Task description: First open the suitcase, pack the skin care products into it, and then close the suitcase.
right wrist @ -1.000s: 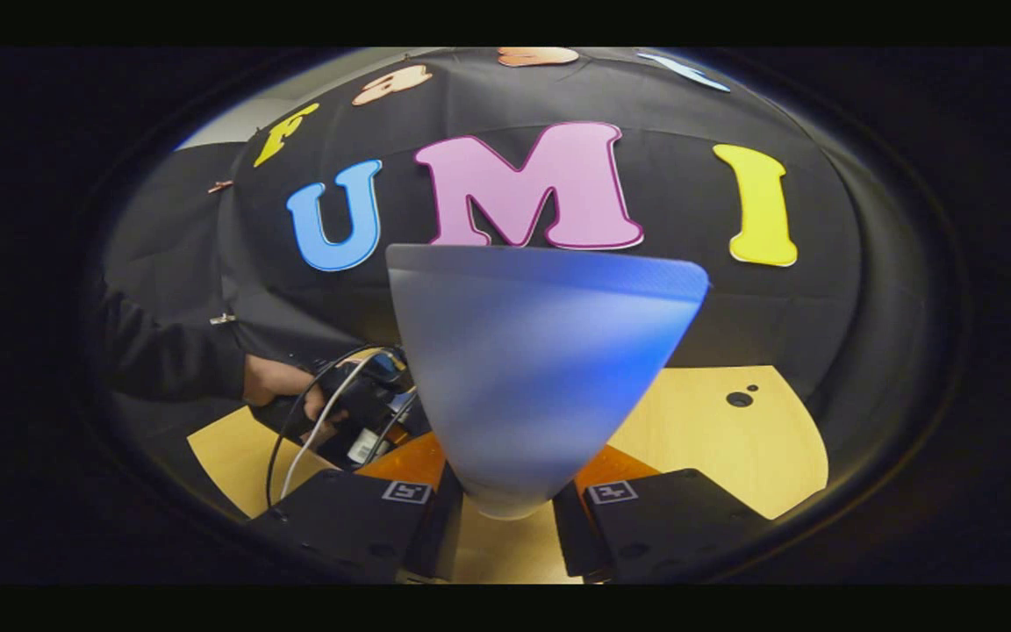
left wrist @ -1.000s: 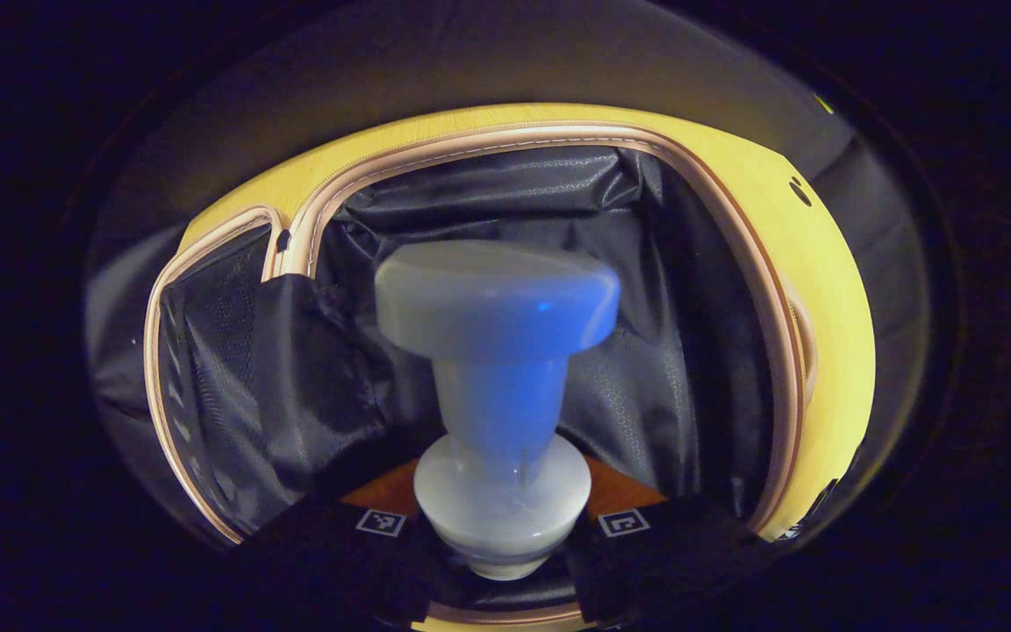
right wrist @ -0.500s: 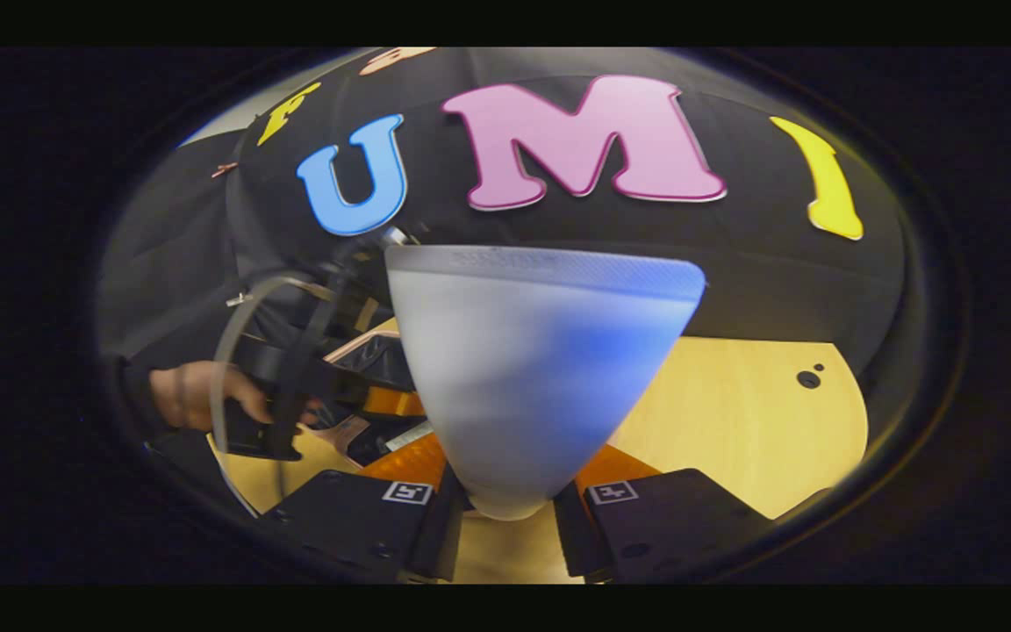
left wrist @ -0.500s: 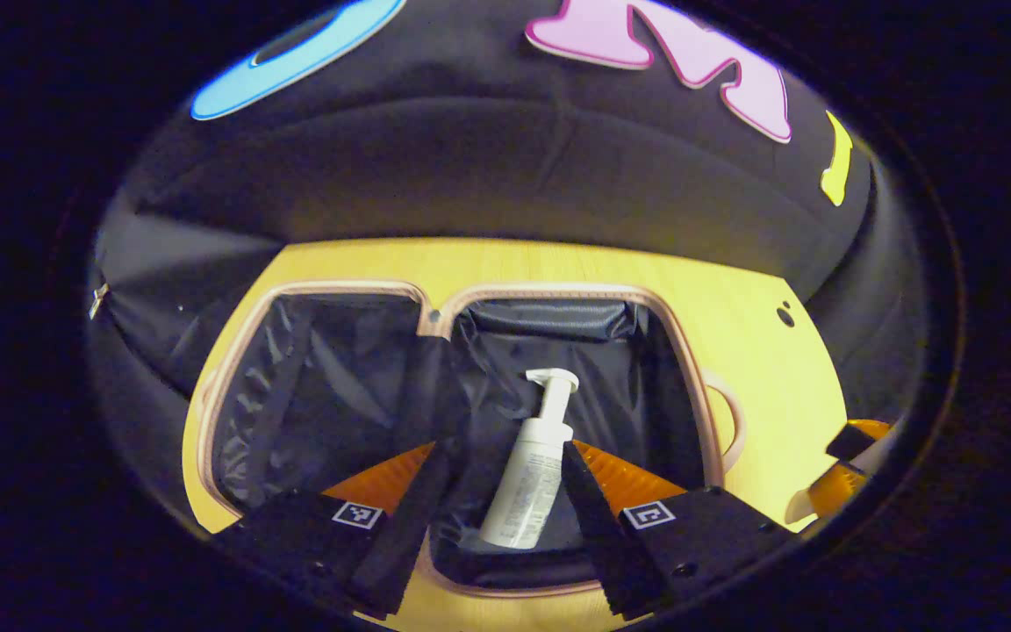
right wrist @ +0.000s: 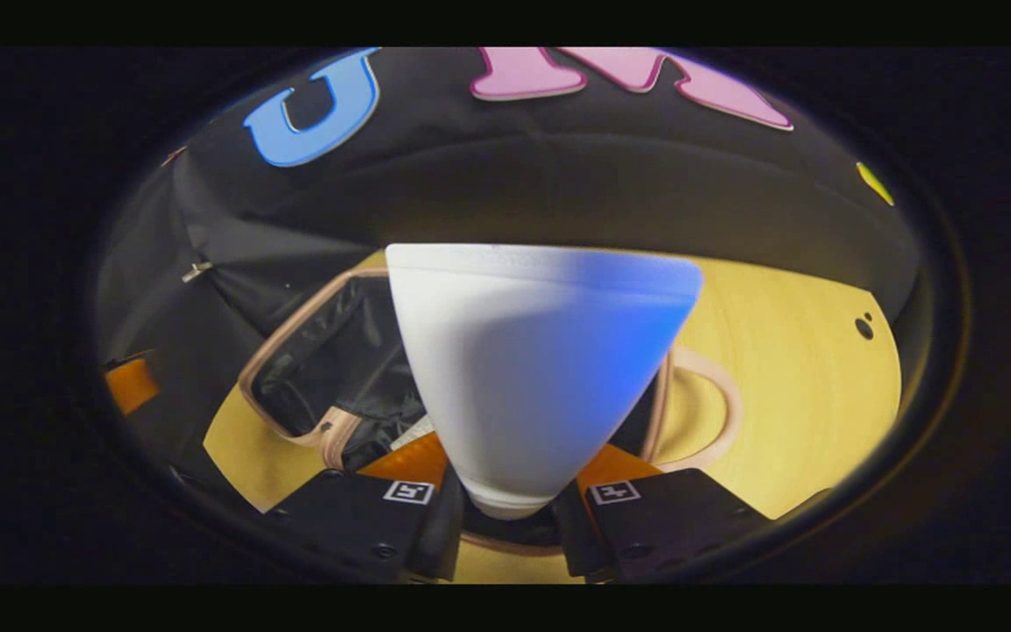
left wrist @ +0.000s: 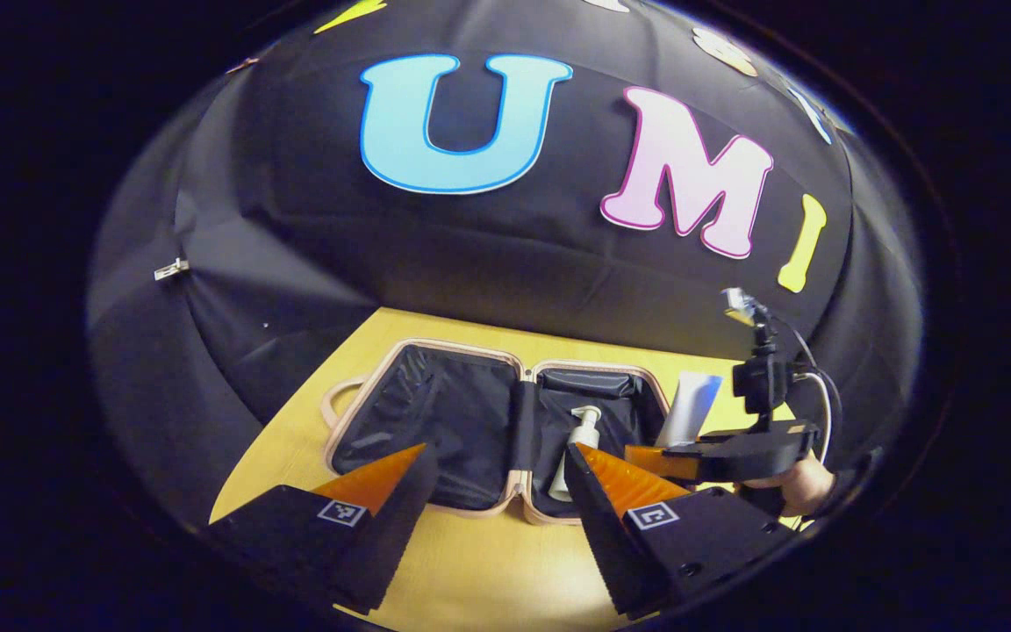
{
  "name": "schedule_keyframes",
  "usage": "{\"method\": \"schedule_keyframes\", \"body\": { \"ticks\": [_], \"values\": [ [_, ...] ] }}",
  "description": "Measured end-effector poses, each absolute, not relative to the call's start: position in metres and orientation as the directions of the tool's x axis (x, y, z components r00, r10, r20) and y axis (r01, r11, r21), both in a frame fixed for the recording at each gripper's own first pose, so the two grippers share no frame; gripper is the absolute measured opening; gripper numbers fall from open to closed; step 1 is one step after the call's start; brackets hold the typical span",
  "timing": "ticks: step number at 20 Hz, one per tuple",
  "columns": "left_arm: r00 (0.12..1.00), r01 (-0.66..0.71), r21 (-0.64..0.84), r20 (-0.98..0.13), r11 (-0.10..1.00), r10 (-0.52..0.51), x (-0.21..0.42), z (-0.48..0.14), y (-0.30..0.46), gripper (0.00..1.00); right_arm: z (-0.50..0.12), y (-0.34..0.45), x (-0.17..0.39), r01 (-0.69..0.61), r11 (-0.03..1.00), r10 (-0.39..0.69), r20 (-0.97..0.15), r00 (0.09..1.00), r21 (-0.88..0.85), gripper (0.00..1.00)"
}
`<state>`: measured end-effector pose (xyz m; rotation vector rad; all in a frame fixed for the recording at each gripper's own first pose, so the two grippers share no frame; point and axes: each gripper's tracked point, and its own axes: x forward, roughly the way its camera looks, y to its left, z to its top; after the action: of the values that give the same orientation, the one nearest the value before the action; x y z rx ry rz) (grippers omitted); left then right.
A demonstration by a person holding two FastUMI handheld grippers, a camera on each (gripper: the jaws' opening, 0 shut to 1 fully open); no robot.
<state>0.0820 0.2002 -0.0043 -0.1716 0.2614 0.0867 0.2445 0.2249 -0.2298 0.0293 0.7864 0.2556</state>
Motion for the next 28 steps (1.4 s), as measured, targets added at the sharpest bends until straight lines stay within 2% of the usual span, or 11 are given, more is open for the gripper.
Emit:
{"method": "schedule_keyframes", "body": {
  "ticks": [5,6,13,15,16,17,20,23,25,26,28],
  "values": [
    [0.955,-0.122,-0.205,-0.291,0.971,0.059,0.039,-0.014,0.211,0.92,-0.273,0.22,0.253,-0.033,0.993,0.113,-0.809,0.577,0.115,0.49],
    [0.953,-0.124,-0.235,-0.298,0.964,0.05,0.034,-0.016,0.212,0.92,-0.273,0.221,0.258,-0.006,0.993,0.098,-0.806,0.584,0.116,0.43],
    [0.956,-0.202,-0.258,-0.263,0.945,0.133,0.036,-0.009,0.26,0.92,-0.255,0.213,0.257,0.047,0.993,0.061,-0.787,0.614,0.113,0.61],
    [0.955,-0.232,-0.24,-0.238,0.943,0.174,0.051,-0.004,0.285,0.92,-0.233,0.221,0.253,0.013,0.99,0.1,-0.752,0.651,0.142,0.84],
    [0.952,-0.247,-0.227,-0.237,0.942,0.193,0.06,-0.003,0.301,0.92,-0.219,0.223,0.253,-0.006,0.989,0.111,-0.724,0.681,0.146,0.77],
    [0.948,-0.26,-0.21,-0.241,0.943,0.208,0.072,-0.007,0.316,0.92,-0.207,0.224,0.252,-0.022,0.988,0.122,-0.694,0.71,0.152,0.92],
    [0.914,-0.323,-0.155,-0.307,0.934,0.265,0.104,-0.032,0.361,0.92,-0.174,0.221,0.243,-0.058,0.988,0.136,-0.63,0.765,0.142,0.92],
    [0.907,-0.323,-0.13,-0.326,0.937,0.267,0.148,-0.051,0.395,0.92,-0.137,0.21,0.229,-0.109,0.989,0.145,-0.549,0.823,0.099,1.0],
    [0.911,-0.296,-0.111,-0.332,0.949,0.245,0.176,-0.065,0.415,0.92,-0.113,0.195,0.214,-0.143,0.988,0.151,-0.482,0.863,0.053,0.89],
    [0.911,-0.295,-0.114,-0.333,0.949,0.243,0.19,-0.071,0.425,0.92,-0.103,0.186,0.205,-0.153,0.988,0.147,-0.453,0.879,0.024,0.99],
    [0.896,-0.319,-0.141,-0.367,0.937,0.249,0.213,-0.089,0.446,0.92,-0.09,0.17,0.183,-0.176,0.984,0.155,-0.397,0.905,-0.015,0.98]
  ]
}}
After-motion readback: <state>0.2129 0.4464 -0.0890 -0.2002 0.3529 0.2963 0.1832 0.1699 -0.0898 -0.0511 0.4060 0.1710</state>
